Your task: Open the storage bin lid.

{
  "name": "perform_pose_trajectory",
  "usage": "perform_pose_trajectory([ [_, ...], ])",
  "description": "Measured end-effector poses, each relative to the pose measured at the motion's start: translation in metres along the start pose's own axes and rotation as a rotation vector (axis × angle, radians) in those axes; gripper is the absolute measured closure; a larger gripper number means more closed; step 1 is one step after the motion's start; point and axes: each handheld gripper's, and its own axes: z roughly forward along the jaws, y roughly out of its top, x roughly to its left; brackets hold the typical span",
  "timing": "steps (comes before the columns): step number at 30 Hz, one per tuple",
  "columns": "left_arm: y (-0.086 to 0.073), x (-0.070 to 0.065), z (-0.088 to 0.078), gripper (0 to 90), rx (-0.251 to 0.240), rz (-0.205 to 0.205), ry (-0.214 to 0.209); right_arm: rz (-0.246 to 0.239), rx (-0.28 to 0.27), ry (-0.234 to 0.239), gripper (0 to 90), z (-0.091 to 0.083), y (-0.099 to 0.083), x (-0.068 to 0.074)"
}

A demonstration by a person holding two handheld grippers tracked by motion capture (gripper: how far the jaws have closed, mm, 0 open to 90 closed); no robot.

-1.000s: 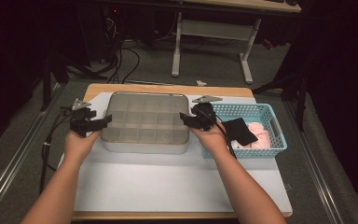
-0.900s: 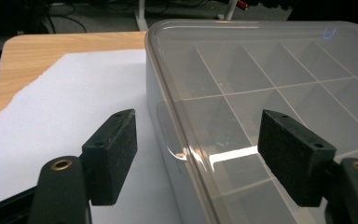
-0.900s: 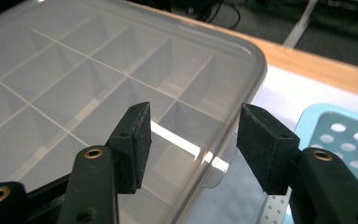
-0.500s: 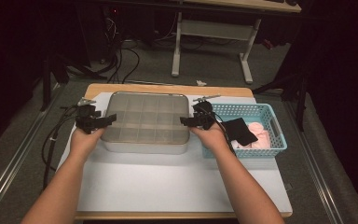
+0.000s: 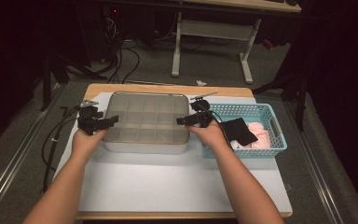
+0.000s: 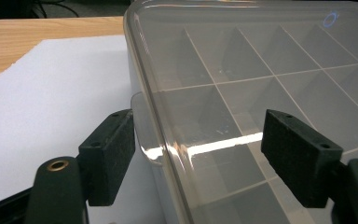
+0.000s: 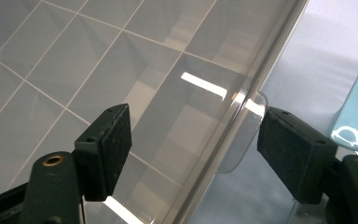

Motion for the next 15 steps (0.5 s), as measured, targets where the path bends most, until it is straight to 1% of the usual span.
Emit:
perform_pose_trajectory([
  [1, 0.000, 0.000, 0.000, 26.7, 0.001, 0.001, -0.001, 0.003, -0.001, 0.002, 26.6, 0.000, 0.000, 0.000],
  [2, 0.000, 0.002, -0.001, 27.3, 0.007, -0.004, -0.016, 0.007, 0.001, 0.002, 26.8, 0.000, 0.000, 0.000],
  [3, 0.000, 0.002, -0.001, 27.4, 0.007, -0.004, -0.016, 0.008, 0.002, 0.003, 26.9, 0.000, 0.000, 0.000],
  [4, 0.000, 0.004, 0.000, 27.0, 0.004, -0.002, -0.024, 0.009, 0.004, 0.005, 27.0, 0.000, 0.000, 0.000],
  [5, 0.000, 0.004, 0.001, 24.9, 0.012, -0.012, -0.034, 0.011, 0.008, 0.007, 27.0, -0.001, 0.000, 0.000],
  [6, 0.000, 0.005, 0.003, 22.6, 0.027, -0.037, -0.057, 0.011, 0.008, 0.010, 27.1, 0.000, 0.000, -0.001],
  [7, 0.000, 0.005, 0.003, 19.3, 0.027, -0.037, -0.057, 0.011, 0.008, 0.010, 27.1, 0.000, 0.000, -0.001],
  [8, 0.000, 0.007, 0.006, 18.3, 0.042, -0.071, -0.087, 0.013, 0.008, 0.013, 27.1, 0.000, 0.000, -0.001],
  [9, -0.002, 0.008, 0.010, 18.7, 0.040, -0.101, -0.121, 0.013, 0.007, 0.013, 27.0, 0.000, -0.001, -0.001],
  [13, -0.003, 0.007, 0.010, 18.6, 0.027, -0.108, -0.112, 0.015, 0.004, 0.012, 27.1, 0.000, -0.001, -0.001],
  [14, -0.003, 0.007, 0.008, 19.4, 0.022, -0.106, -0.103, 0.012, -0.001, 0.013, 27.2, -0.001, -0.002, -0.001],
  [15, -0.003, 0.006, 0.007, 20.7, 0.023, -0.116, -0.103, 0.008, -0.004, 0.012, 27.5, -0.001, -0.002, -0.001],
])
